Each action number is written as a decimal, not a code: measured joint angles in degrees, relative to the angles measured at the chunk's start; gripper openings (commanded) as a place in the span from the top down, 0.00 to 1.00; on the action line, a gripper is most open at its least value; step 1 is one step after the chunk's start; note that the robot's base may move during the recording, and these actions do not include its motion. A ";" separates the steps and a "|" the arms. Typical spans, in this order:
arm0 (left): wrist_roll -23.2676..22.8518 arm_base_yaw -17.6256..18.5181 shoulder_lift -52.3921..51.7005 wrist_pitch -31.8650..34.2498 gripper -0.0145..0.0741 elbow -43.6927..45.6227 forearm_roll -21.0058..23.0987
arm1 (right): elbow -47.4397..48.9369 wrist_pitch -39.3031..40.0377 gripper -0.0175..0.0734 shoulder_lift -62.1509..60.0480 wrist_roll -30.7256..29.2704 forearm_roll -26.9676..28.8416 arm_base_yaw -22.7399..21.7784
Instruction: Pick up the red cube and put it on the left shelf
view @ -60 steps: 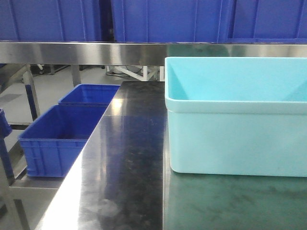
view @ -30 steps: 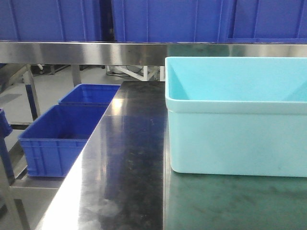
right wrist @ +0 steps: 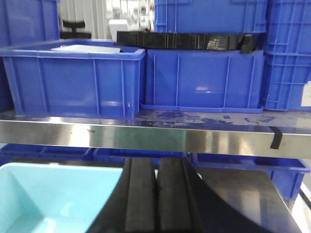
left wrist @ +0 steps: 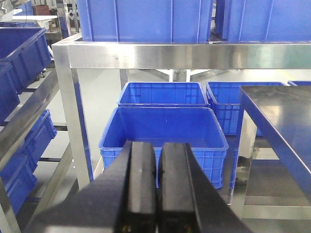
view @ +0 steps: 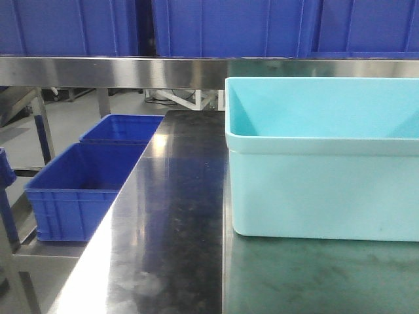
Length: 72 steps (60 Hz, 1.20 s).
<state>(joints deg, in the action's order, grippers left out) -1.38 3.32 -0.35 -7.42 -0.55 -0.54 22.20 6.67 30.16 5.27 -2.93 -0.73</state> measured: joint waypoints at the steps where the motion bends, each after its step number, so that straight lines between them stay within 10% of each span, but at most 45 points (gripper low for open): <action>1: 0.00 0.00 0.00 0.00 0.72 0.00 0.00 | 1.44 0.00 0.76 2.02 0.00 0.00 0.00; 20: 0.00 0.00 0.00 0.00 0.72 0.00 0.00 | 22.58 -6.04 0.76 26.21 2.32 0.97 2.62; 51: 0.00 0.00 0.00 0.00 0.72 0.00 0.00 | 39.37 -39.83 0.75 45.84 2.71 2.93 7.30; 72: 0.00 0.00 0.00 0.00 0.72 0.00 0.00 | 44.02 -50.63 0.32 52.94 2.71 3.50 12.15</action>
<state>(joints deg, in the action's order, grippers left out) -1.38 3.32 -0.35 -7.42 -0.55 -0.54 66.22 -43.96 83.10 7.98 0.58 11.42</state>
